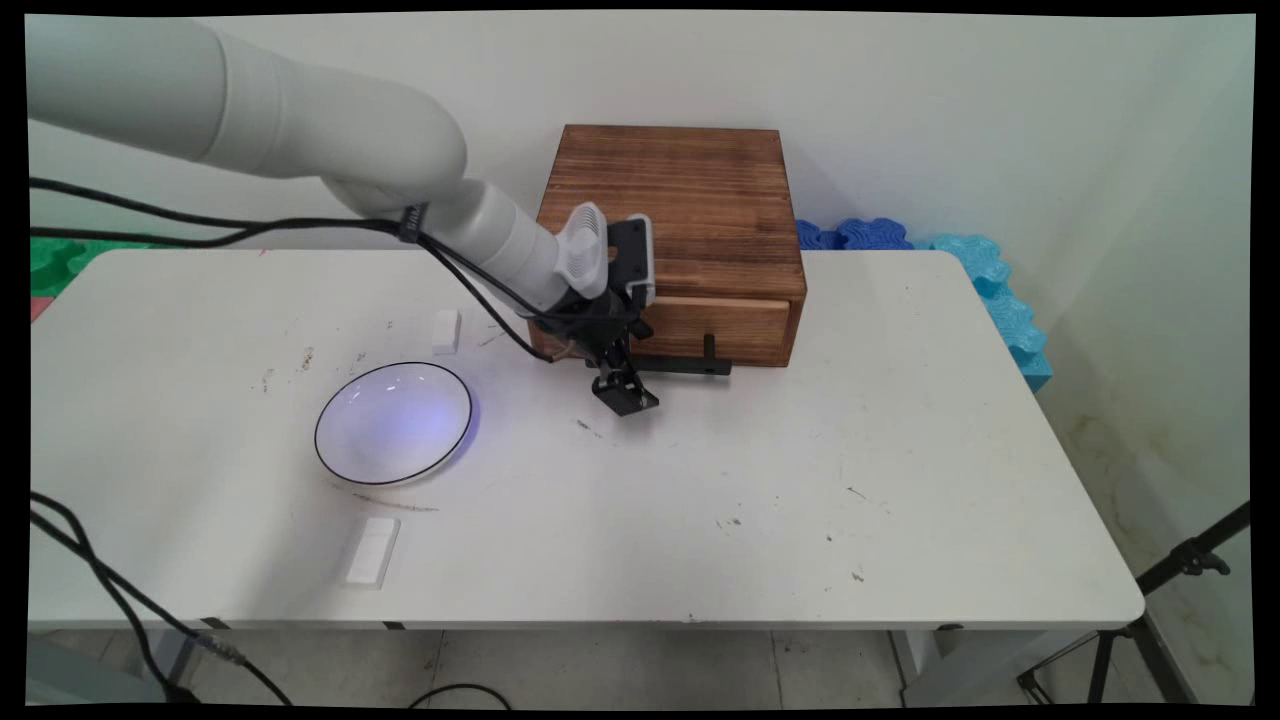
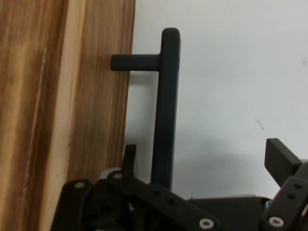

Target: Open the drawer

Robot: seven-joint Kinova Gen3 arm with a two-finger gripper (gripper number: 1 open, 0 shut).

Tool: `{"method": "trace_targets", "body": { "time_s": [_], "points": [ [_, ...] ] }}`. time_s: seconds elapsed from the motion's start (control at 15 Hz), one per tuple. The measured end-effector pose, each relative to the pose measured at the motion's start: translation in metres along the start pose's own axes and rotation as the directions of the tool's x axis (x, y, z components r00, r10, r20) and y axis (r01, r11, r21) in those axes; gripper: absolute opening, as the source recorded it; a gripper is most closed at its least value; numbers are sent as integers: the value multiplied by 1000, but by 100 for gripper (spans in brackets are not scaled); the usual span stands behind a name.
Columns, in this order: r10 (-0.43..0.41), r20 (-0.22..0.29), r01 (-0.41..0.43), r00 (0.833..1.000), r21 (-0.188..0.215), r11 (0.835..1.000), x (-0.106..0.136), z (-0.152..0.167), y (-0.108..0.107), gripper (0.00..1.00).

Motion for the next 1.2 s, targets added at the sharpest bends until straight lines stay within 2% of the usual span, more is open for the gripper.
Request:
{"method": "trace_targets", "body": {
  "time_s": [0.6, 1.2],
  "points": [
    [-7, 19, 7, 1000, -4, 1000, 2, 29, 4, 100],
    [-19, 34, 19, 999, -15, 1000, 1, 40, 10, 100]
  ]
}}
